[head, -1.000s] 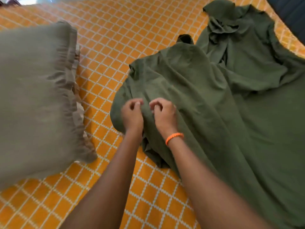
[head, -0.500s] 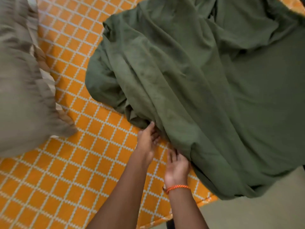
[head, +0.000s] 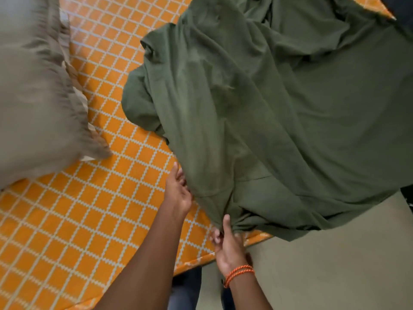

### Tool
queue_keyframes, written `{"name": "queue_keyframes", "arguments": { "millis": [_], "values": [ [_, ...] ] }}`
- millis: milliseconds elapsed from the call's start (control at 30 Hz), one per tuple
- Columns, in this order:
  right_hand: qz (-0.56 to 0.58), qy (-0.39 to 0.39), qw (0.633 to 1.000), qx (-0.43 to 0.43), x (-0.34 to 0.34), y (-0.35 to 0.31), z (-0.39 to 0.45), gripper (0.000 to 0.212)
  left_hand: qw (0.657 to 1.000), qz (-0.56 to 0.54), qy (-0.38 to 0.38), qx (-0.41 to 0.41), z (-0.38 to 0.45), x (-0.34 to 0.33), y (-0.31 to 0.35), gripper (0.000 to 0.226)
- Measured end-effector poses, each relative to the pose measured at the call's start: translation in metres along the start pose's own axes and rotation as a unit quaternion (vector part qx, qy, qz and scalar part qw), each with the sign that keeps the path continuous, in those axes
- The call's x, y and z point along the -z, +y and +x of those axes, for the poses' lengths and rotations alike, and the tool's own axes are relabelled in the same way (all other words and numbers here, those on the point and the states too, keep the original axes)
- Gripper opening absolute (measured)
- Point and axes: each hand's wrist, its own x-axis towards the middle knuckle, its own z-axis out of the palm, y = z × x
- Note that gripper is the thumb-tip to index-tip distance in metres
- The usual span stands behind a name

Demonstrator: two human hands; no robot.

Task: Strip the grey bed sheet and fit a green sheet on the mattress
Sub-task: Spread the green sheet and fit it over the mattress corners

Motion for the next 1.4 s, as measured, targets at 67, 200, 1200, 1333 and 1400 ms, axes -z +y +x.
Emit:
{"name": "queue_keyframes", "arguments": {
  "millis": [67,200,1200,1333,1400],
  "values": [
    [0.035,0.018,0.999,-0.024,0.027,0.008,-0.005,0.048,0.999,0.024,-0.017,0.040,-0.022,0.013,-0.012,0.044],
    [0.117,0.105,0.987,-0.040,0.082,0.012,-0.010,0.064,0.999,0.010,-0.015,0.036,-0.052,0.047,-0.036,0.030],
    [0.052,0.132,0.984,0.105,0.055,-0.028,-0.050,0.036,0.977,-0.126,-0.171,0.001,-0.074,0.026,0.011,0.048],
    [-0.256,0.391,0.873,0.139,0.033,-0.006,-0.038,0.065,0.967,0.209,-0.045,-0.138,-0.056,0.048,0.010,0.020],
    [-0.357,0.383,0.772,0.360,0.010,-0.001,-0.053,0.056,0.953,0.268,-0.007,-0.138,-0.046,0.069,-0.003,0.021]
  ]
}}
